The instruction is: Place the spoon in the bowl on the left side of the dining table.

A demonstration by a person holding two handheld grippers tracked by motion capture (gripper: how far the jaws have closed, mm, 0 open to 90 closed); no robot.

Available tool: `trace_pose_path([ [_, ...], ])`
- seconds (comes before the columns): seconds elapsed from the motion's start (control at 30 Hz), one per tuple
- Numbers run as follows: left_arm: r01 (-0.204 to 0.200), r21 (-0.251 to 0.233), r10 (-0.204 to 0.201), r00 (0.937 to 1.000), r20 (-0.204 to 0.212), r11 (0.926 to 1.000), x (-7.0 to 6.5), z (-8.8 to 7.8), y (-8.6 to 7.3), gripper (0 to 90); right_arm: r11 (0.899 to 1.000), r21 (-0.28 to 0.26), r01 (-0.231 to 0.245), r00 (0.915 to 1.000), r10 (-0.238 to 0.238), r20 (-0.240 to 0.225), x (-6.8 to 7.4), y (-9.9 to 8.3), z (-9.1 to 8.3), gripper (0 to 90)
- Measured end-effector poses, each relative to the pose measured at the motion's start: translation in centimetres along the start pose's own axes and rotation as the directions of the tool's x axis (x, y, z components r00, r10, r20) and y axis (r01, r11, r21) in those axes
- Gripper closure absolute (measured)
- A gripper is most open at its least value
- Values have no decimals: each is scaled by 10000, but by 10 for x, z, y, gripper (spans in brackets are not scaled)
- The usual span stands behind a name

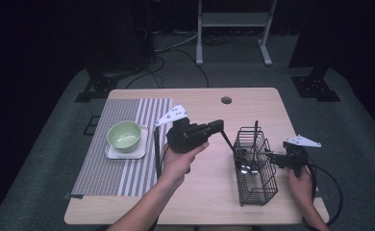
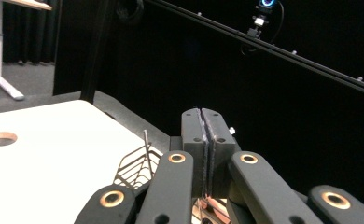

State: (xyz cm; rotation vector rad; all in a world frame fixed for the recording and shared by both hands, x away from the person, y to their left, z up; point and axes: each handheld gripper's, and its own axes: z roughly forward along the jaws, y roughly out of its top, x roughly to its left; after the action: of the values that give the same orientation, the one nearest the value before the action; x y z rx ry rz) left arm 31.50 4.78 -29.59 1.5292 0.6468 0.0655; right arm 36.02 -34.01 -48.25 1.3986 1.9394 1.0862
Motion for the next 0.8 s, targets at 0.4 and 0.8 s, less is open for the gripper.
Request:
trace_pose_path([
  [0.4,43,-61,-45,9991,-424,10000,12,-15,0,893,10000,6,-10,10000,10,14,0,0,0,136],
  [0.8,90,-41,-93,9965,-831,10000,24,-27,-3,893,10000,13,-11,10000,11,32,0,0,0,136],
])
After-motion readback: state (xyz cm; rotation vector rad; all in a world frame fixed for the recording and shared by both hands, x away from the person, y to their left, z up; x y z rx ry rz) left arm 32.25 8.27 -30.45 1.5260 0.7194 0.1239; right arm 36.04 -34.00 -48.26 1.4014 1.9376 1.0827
